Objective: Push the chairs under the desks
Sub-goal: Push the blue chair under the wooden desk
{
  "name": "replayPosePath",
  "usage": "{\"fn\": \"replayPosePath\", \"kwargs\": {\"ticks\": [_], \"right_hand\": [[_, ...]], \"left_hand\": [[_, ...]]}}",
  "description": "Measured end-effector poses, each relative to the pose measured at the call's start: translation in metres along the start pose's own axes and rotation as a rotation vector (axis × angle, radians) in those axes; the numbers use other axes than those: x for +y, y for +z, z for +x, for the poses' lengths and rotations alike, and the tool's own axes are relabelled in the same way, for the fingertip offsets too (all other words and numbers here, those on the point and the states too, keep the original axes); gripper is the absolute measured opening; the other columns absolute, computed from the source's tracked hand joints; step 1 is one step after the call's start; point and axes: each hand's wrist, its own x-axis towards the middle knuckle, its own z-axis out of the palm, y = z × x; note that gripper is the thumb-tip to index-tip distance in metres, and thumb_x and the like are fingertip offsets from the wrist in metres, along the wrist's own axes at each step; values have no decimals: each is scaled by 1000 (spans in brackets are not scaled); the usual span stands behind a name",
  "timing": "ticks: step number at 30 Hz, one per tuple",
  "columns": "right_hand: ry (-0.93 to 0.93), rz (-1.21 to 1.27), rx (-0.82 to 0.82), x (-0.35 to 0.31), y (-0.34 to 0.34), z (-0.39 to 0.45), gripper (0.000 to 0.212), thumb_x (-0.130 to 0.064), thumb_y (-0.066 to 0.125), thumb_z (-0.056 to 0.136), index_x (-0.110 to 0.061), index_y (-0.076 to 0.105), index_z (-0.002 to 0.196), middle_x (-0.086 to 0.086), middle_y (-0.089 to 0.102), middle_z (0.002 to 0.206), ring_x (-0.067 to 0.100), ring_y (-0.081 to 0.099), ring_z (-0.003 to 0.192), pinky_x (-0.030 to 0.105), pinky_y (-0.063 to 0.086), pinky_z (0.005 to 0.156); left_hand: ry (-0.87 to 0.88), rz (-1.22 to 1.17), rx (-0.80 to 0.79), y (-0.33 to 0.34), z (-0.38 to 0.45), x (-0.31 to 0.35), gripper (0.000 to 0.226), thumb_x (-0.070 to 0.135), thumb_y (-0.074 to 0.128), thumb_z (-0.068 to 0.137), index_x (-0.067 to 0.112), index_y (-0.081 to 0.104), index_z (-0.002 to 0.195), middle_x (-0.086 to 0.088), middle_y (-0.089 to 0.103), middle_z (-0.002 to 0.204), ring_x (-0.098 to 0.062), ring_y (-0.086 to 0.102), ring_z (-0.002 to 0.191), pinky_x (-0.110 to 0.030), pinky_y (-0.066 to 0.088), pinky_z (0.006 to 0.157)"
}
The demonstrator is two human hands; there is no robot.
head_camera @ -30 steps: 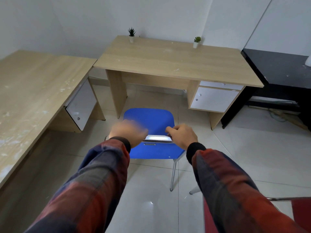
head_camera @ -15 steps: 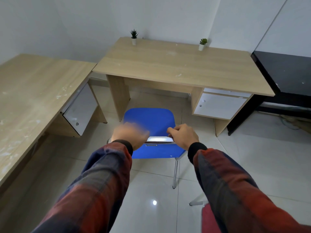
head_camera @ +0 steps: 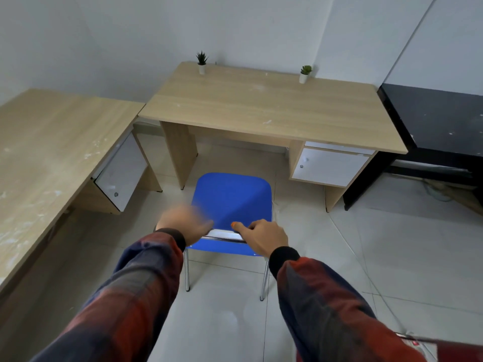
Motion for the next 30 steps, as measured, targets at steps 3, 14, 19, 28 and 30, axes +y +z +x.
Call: {"fn": "replayPosePath", "kwargs": {"ticks": [3,14,19,28,30], "right_hand": [[52,73,20,-1,-5,6,61,-69,48,88,-13,71,76,0,56,63,19,54,62,30,44,62],[96,141,40,-16,-20,49,42,-49,56,88,-13,74,78,-1,56,63,17,50,58,28,45,60],[94,134,35,-18,-30,77,39,-48,56,88,-16,70,70,-2,56,61,16,50,57,26,42,56],[90,134,40,-10,-50,124,41,-46,57,90,-11,73,76,-1,57,63,15,50,58,27,42,58],[99,130,36,-11,-51,128,38,-46,57,90,-14,71,73,-1,57,63,15,49,59,26,41,57]], "left_hand": [[32,12,-11,-4,8,4,33,52,52,79,20,55,69,5,54,60,-17,52,58,-27,36,54],[57,-9,-33,-13,55,-1,34,51,51,77,19,57,68,5,56,61,-18,55,60,-29,46,59],[52,-16,-22,-19,81,3,33,51,50,76,20,54,65,4,55,60,-18,54,58,-28,43,56],[30,-46,13,-24,117,21,33,50,51,79,22,51,62,6,50,56,-13,47,53,-27,37,52],[42,-49,7,-26,121,21,33,49,51,80,22,49,61,6,49,55,-12,45,52,-26,33,50]]}}
